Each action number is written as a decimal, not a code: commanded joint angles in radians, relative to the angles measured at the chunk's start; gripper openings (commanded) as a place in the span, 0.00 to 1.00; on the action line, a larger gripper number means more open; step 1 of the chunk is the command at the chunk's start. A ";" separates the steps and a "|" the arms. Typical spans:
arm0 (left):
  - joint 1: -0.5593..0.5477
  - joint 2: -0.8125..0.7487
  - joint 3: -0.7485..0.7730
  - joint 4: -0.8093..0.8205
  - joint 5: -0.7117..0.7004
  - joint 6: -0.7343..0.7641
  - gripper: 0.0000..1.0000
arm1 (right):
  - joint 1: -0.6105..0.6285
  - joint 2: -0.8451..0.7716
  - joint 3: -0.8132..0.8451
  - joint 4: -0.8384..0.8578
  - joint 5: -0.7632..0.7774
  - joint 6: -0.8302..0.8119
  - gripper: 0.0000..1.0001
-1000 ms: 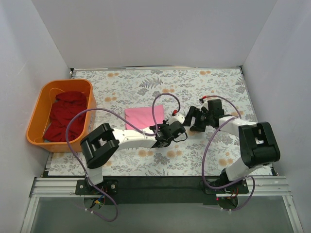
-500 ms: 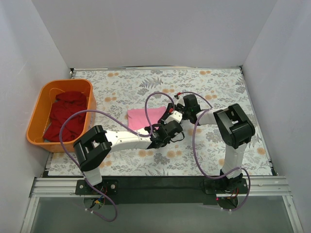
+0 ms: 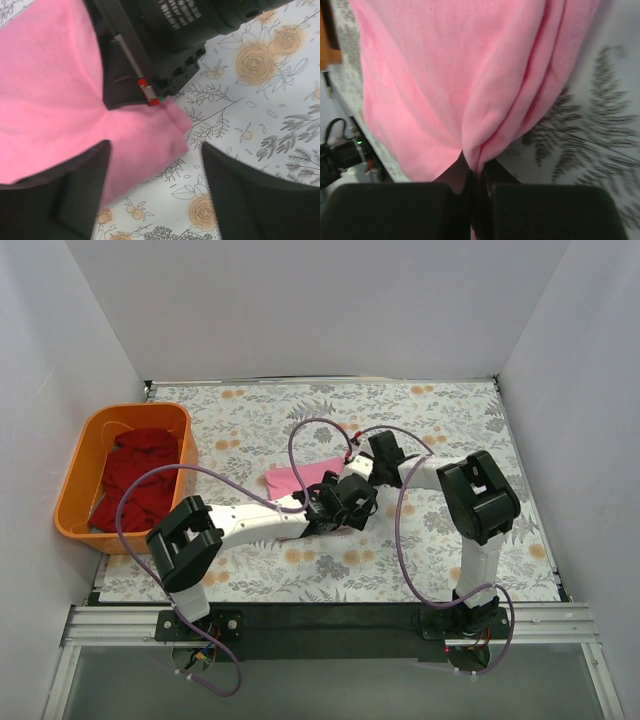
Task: Fold and stack the t-shirts
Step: Neatly place the folded tshirt to the corner
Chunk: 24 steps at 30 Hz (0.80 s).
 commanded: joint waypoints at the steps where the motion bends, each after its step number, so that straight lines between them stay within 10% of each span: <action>1: 0.061 -0.127 0.066 0.014 0.103 -0.027 0.73 | -0.066 -0.055 0.071 -0.269 0.158 -0.233 0.01; 5: 0.205 -0.225 0.057 0.006 0.233 -0.061 0.89 | -0.146 -0.066 0.143 -0.441 0.333 -0.382 0.01; 14: 0.536 -0.449 -0.057 -0.096 0.367 -0.041 0.90 | -0.271 -0.008 0.454 -0.667 0.865 -0.756 0.01; 24: 0.620 -0.615 -0.339 0.006 0.278 -0.039 0.91 | -0.431 0.230 0.836 -0.620 1.161 -0.867 0.01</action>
